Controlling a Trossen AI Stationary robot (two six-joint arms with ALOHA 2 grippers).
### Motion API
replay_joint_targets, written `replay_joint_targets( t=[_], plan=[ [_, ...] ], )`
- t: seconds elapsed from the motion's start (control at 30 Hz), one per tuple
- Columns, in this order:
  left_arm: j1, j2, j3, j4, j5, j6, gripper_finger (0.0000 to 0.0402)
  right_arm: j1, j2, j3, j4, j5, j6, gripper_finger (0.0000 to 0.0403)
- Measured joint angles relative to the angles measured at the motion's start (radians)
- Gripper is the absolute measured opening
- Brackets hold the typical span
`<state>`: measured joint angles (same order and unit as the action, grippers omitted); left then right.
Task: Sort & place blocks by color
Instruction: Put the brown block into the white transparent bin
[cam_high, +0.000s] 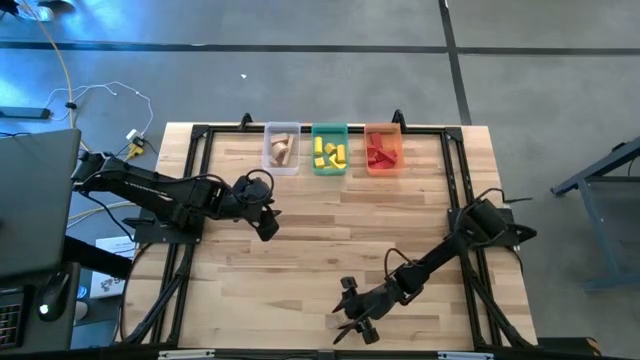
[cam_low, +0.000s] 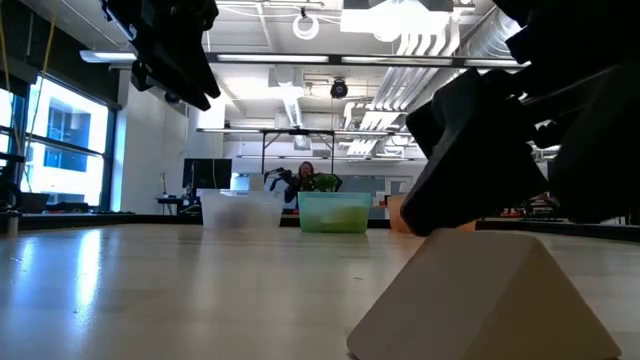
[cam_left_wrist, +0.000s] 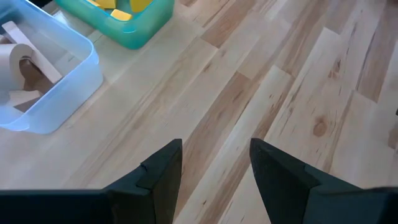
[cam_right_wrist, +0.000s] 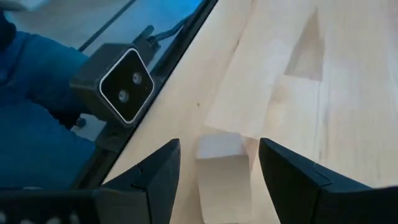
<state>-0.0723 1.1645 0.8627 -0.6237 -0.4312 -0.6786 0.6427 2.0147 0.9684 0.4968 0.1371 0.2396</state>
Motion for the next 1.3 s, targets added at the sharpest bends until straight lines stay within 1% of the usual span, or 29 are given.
replay_joint_targets(
  t=[0.3,0.47,0.57,0.7,0.9,0.97,1.07,1.17,1.3],
  plan=[
    [0.000,0.000,0.000,0.000,0.000,0.000,0.0174,0.001,0.049,0.000,0.032,0.001,0.026,0.0204],
    [0.000,0.000,0.000,0.000,0.001,0.000,0.0174,0.001,0.080,0.000,0.085,0.002,0.026,0.0204],
    [0.000,0.000,0.000,-0.001,0.016,0.001,0.0174,0.001,0.089,0.000,0.091,0.010,0.051,0.0202],
    [0.000,0.000,0.000,-0.006,0.034,0.001,0.0174,-0.001,0.092,0.000,0.102,0.011,0.077,0.0176],
    [0.000,0.000,0.000,-0.008,0.031,0.035,0.0174,-0.001,0.092,0.000,0.125,0.012,0.078,0.0105],
    [0.000,0.000,0.000,-0.009,0.030,0.039,0.0174,-0.001,0.092,0.000,0.133,0.018,0.082,0.0102],
    [0.000,0.000,0.000,-0.010,0.032,0.069,0.0174,-0.001,0.092,0.000,0.154,0.053,0.098,0.0102],
    [0.000,0.000,0.000,-0.011,0.042,0.061,0.0174,-0.001,0.092,0.000,0.154,0.111,0.100,0.0102],
    [0.014,0.000,0.000,-0.009,0.147,0.070,0.0174,-0.012,0.092,0.000,0.182,0.195,0.094,0.0102]
  ],
)
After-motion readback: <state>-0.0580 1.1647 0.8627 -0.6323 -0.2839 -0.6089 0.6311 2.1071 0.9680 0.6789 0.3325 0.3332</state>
